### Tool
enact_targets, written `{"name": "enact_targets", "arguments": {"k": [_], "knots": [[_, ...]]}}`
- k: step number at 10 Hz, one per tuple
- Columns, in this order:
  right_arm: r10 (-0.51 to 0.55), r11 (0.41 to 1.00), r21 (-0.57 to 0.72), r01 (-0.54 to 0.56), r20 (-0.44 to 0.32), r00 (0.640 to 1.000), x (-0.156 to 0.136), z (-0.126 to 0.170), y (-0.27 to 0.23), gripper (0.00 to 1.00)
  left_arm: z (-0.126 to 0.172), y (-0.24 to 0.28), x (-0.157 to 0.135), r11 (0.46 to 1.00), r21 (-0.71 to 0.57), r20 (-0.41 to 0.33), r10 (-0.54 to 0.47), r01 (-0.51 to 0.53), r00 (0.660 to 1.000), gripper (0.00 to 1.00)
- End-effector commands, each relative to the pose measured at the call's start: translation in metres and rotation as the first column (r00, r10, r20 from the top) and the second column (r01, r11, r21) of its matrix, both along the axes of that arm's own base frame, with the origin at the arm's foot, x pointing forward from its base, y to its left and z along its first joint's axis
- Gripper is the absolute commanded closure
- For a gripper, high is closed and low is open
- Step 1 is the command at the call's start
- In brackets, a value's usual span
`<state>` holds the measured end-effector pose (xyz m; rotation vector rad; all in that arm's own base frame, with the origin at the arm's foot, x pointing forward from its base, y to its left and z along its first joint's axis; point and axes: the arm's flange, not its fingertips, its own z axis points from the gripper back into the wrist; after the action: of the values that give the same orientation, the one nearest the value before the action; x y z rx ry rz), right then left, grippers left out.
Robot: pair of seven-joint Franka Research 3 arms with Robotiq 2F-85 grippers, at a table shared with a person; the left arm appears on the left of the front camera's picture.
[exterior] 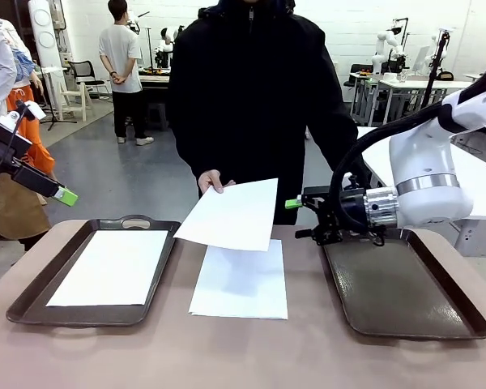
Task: Sort the A4 documents.
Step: Receive the A4 Paper.
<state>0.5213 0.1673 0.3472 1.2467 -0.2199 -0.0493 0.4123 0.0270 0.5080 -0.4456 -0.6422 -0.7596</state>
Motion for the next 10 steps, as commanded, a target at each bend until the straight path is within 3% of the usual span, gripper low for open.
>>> {"name": "enact_targets", "arguments": {"k": [1,5,10], "knots": [[-0.003,0.998,0.055,0.002,0.027,1.0,0.015,-0.011,0.012,0.0,-0.001,0.0,-0.001,1.0,0.012,0.003,-0.008,0.008,1.0,0.0],[-0.008,0.997,0.08,0.007,0.019,1.0,0.042,-0.028,0.036,0.0,-0.001,0.0,-0.001,1.0,0.012,0.003,-0.008,0.008,1.0,0.0],[-0.028,0.992,0.12,0.022,0.054,0.998,0.062,-0.025,0.045,0.0,-0.001,0.0,-0.001,1.0,0.012,0.003,-0.008,0.008,1.0,0.0]]}}
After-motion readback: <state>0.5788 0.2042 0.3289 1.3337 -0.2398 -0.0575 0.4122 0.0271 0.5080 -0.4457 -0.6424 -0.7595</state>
